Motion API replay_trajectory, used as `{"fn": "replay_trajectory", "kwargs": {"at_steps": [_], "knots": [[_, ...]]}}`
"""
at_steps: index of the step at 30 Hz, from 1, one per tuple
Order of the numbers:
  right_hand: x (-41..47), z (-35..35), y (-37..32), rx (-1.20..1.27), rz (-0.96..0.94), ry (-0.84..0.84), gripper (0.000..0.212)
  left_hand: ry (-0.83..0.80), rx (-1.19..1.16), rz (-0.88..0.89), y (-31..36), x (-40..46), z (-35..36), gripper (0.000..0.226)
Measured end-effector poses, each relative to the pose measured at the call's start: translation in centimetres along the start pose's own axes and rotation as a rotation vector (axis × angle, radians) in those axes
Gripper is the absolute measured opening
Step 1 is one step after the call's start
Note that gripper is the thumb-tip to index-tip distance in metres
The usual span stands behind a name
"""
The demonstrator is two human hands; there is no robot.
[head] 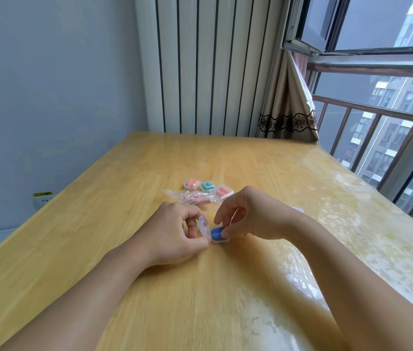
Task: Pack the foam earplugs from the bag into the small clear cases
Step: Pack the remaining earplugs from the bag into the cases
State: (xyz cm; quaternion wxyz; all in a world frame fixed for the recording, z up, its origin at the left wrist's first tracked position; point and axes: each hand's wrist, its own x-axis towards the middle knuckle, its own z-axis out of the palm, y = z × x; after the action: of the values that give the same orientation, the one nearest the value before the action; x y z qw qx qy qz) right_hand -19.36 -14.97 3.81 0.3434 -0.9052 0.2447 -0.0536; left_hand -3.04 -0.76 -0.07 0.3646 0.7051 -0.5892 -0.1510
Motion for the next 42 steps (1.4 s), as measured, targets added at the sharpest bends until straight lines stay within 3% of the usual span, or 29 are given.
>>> {"fn": "replay_trajectory", "kwargs": {"at_steps": [5,11,14,17,21,27,30,38,42], "knots": [[-0.1,-0.1,0.3,0.156,0.053,-0.014,0.020,-0.013,-0.095,0.044,0.0,0.2,0.0,0.009],[-0.4,-0.6,0.9,0.471,0.114,-0.108,0.038,-0.061,-0.006,0.112,-0.4,0.4,0.3,0.037],[-0.5,-0.7,0.8,0.403,0.094,-0.077,0.047,-0.118,0.061,0.109,-0.4,0.5,0.4,0.039],[-0.3,-0.4,0.4,0.289,0.053,-0.081,0.041,-0.139,0.065,0.108,-0.4,0.4,0.4,0.044],[0.0,0.0,0.4,0.414,0.064,-0.050,0.035,-0.086,0.130,0.085,-0.3,0.3,0.6,0.061],[0.3,0.2,0.7,0.608,0.022,-0.030,0.032,0.050,0.101,0.172,-0.4,0.5,1.1,0.013],[0.3,0.0,0.3,0.430,-0.107,0.103,0.027,0.153,0.007,0.215,-0.1,0.6,1.0,0.008],[0.8,0.8,-0.3,0.015,-0.315,0.330,0.021,0.189,-0.109,0.146,0.4,0.6,0.9,0.015],[0.6,-1.2,1.6,-0.124,-0.215,0.423,0.017,0.514,0.035,0.044,-0.1,1.0,0.1,0.032]]}}
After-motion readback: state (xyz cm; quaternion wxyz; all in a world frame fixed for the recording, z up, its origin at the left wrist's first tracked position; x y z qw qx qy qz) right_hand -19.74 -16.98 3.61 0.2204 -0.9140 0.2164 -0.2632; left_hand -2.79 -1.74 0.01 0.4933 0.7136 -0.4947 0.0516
